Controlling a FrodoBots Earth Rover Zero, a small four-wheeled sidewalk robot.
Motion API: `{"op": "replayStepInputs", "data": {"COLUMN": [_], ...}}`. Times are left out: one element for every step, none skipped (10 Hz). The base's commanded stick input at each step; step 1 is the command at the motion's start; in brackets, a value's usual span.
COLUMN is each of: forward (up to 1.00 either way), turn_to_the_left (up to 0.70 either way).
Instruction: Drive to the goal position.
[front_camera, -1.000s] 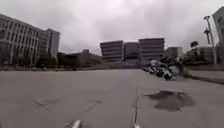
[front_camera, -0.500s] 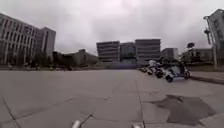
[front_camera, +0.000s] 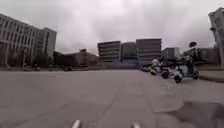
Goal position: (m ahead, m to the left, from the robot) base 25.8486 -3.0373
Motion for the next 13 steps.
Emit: {"op": "replayStepInputs", "data": {"forward": [1.00,1.00,1.00,1.00,1.00,1.00,1.00,1.00,1.00,1.00,1.00,1.00,1.00], "turn_to_the_left": [-0.03,-0.03,-0.07,-0.28,-0.28,-0.17,0.00,-0.14,-0.34,-0.27,0.00,-0.04,-0.32]}}
